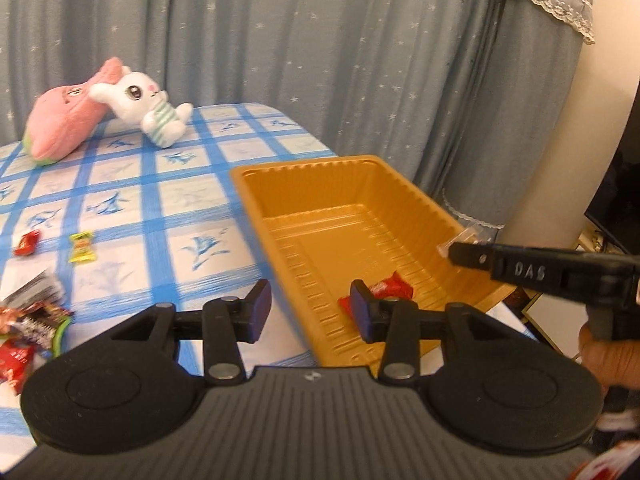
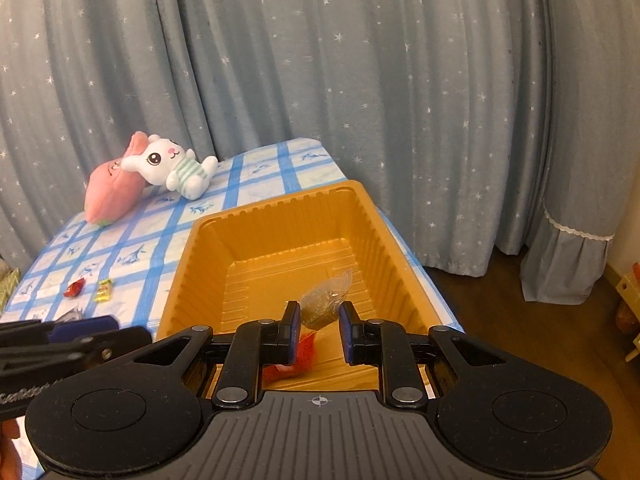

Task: Organize snacks
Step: 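Carry both candies over the orange tray and open both grippers to drop them, then move both open grippers back over the scattered candies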

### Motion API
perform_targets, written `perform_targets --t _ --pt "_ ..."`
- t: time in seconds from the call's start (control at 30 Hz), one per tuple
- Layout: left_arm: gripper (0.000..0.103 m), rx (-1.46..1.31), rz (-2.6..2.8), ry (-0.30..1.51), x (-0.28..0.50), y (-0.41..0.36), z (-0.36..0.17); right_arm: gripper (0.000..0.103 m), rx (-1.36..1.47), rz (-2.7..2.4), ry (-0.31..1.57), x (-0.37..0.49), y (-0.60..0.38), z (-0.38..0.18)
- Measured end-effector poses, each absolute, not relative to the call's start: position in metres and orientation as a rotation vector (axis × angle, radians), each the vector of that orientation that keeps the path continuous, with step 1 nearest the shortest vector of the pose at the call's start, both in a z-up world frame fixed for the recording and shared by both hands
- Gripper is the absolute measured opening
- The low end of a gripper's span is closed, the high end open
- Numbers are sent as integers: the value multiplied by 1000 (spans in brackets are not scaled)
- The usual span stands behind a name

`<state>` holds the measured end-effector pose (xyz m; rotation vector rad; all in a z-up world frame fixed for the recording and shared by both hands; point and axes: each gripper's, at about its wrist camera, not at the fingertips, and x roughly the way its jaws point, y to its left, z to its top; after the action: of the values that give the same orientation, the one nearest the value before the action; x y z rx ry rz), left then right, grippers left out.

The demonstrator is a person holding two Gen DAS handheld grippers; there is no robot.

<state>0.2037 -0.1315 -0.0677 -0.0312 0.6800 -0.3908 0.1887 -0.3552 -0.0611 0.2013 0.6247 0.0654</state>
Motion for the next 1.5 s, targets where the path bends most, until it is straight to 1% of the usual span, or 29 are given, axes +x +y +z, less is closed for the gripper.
perform_targets --t 0.2,0.3,0.33,0.37,0.4,0.43,0.5,0.67,0.83,0.9,1.1,1.3,1.5 --pt "42 -27 -363 683 196 -113 -68 21 190 83 620 189 -346 -60" --pt "48 -30 -354 684 194 -105 -68 21 211 99 618 191 -345 -60" --pt "51 -30 -350 683 194 -103 -68 23 226 111 617 192 -345 -60" --pt "53 -31 -348 683 193 -101 -68 42 232 114 617 193 -344 -59" --pt "54 -32 -345 683 193 -98 -68 67 238 110 611 192 -344 -59" --pt "55 -33 -340 683 192 -95 -68 72 249 108 600 191 -344 -57" --pt "57 -32 -326 679 188 -88 -67 72 250 104 584 189 -344 -54" --pt "67 -38 -273 671 175 -65 -66 72 275 92 563 186 -340 -48" --pt "69 -29 -204 674 161 -31 -66 72 279 110 519 180 -327 -40" --pt "71 -20 -173 673 154 -15 -66 72 272 130 504 179 -318 -39" --pt "71 1 -65 685 139 34 -71 72 185 247 476 173 -269 -41" --pt "71 20 -9 701 134 68 -81 72 94 370 511 172 -214 -59" --pt "71 -13 -1 723 139 86 -96 71 35 453 561 177 -172 -78"
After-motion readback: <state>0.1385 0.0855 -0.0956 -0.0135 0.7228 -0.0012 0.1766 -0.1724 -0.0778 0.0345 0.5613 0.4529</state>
